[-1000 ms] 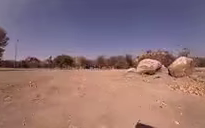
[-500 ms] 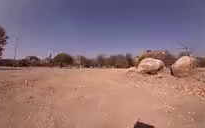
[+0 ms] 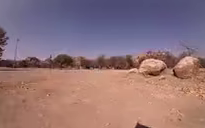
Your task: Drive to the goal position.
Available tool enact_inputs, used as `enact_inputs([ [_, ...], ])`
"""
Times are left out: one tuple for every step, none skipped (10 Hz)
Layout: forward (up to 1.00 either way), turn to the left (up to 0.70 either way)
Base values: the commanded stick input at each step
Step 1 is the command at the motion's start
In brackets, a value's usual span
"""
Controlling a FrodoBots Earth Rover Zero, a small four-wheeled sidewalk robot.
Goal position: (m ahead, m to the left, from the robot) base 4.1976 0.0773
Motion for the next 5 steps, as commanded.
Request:
enact_inputs([
  [0.5, 0.0],
  [0.5, 0.0],
  [0.5, 0.0],
  [0.5, 0.0],
  [0.5, 0.0],
])
